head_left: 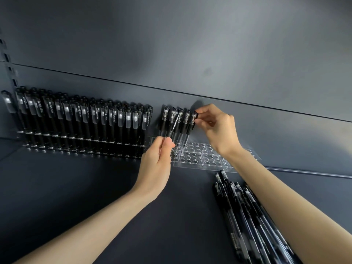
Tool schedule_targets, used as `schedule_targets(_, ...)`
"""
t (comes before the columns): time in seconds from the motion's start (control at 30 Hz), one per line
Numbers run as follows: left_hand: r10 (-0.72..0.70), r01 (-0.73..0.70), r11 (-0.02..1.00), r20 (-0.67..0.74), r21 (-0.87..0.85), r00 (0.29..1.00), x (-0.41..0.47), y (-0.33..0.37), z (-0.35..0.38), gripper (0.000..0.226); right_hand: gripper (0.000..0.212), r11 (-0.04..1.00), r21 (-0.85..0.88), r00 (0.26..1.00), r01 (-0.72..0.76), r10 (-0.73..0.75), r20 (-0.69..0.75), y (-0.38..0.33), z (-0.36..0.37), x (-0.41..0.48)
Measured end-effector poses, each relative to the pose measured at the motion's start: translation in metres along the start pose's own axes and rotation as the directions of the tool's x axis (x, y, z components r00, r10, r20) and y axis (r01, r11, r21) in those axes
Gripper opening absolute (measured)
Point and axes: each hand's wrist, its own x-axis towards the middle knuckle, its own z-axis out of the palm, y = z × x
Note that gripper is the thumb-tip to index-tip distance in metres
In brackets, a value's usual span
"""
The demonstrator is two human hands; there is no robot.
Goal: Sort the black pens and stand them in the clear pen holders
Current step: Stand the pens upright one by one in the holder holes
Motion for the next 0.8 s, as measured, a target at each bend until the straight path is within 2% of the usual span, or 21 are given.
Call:
schedule_targets(0.23,-0.034,0.035,0.999,0.041,-0.018,0.999,-0.004,0.001,0.003,0.028,0.02,1.0,-0.007,1.0,-0.008,0.008,0.014,-0.003,0.001,-0.002)
schedule_targets(0.3,-0.018,0.02,0.999,0.06,-0.029,0.998,-0.006,0.003,0.003,0.029,0.02,1.0,-0.011,1.0,-0.013,0.013,-0.02,-0.004,-0.001,-0.004)
schedule_targets(0.4,0.022,-0.02,1.0,0.091,-0.024,0.996,-0.008,0.003,0.002,0.029,0.016,0.988,0.142,0.993,-0.054,0.068,-0.094,-0.012,-0.009,-0.015)
schedule_targets(0.47,0.054,-0.053,0.999,0.118,-0.01,0.992,-0.008,0.002,0.003,0.027,0.012,0.931,0.344,0.992,-0.118,0.125,0.004,-0.021,-0.013,-0.026)
schedule_targets(0.53,0.071,-0.07,0.997,0.148,-0.015,0.986,-0.009,0.001,0.006,0.023,0.019,0.858,0.482,0.983,-0.178,0.13,0.132,-0.028,-0.012,-0.034)
schedule_targets(0.63,0.077,-0.075,0.997,0.171,-0.017,0.982,-0.012,0.002,0.01,0.023,0.026,0.814,0.542,0.978,-0.207,0.163,0.129,-0.029,-0.013,-0.038)
schedule_targets(0.8,0.12,-0.138,0.987,0.196,0.082,0.973,-0.014,0.0,0.012,0.015,0.026,0.781,0.569,0.966,-0.257,0.232,0.119,-0.025,-0.018,-0.041)
